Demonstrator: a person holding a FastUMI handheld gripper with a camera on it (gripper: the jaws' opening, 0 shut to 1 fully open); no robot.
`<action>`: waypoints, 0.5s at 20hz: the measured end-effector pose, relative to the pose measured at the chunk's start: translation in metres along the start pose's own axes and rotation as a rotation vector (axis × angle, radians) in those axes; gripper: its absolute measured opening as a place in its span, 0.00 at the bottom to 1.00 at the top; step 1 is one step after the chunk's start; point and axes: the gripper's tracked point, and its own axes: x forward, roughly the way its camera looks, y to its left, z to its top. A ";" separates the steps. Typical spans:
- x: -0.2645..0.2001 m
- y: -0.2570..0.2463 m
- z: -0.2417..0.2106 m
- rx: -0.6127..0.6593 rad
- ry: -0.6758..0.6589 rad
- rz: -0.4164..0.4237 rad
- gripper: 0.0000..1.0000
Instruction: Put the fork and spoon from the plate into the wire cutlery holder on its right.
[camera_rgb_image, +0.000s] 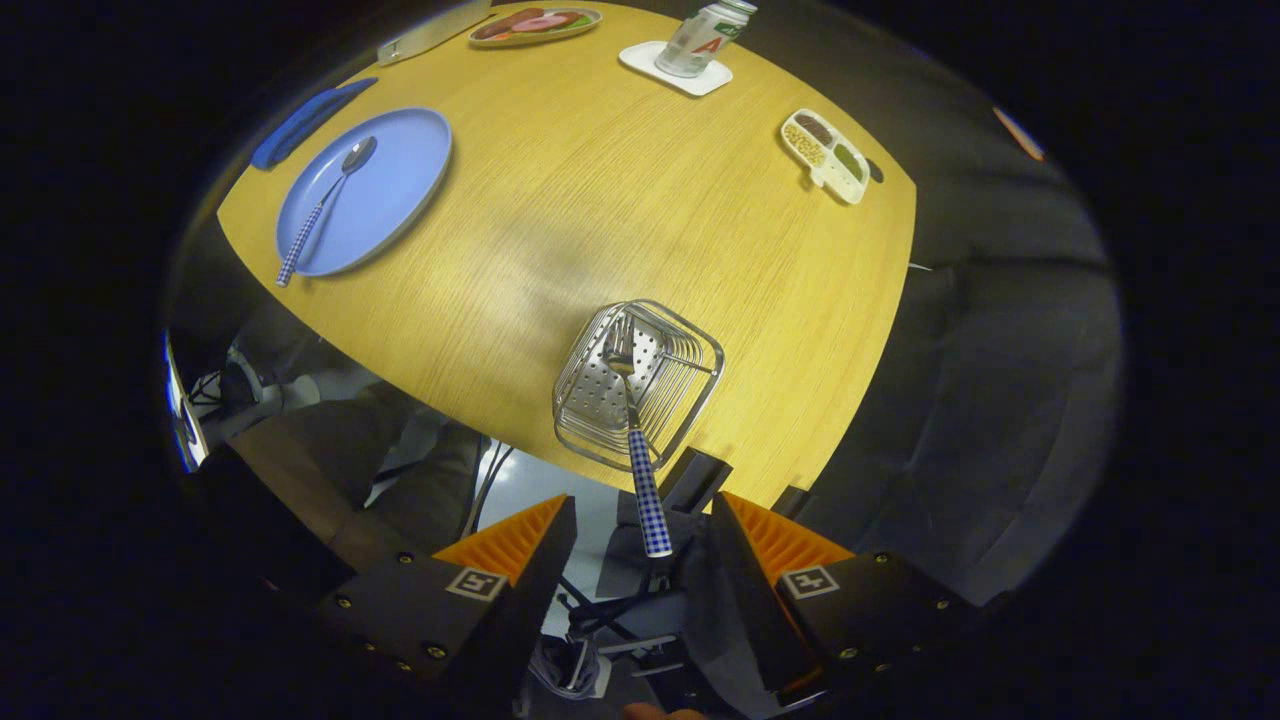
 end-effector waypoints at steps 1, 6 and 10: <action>-0.007 0.006 0.001 0.038 -0.038 -0.001 1.00; -0.048 0.026 0.018 0.178 -0.238 -0.042 0.97; -0.078 0.051 0.049 0.273 -0.451 -0.028 0.97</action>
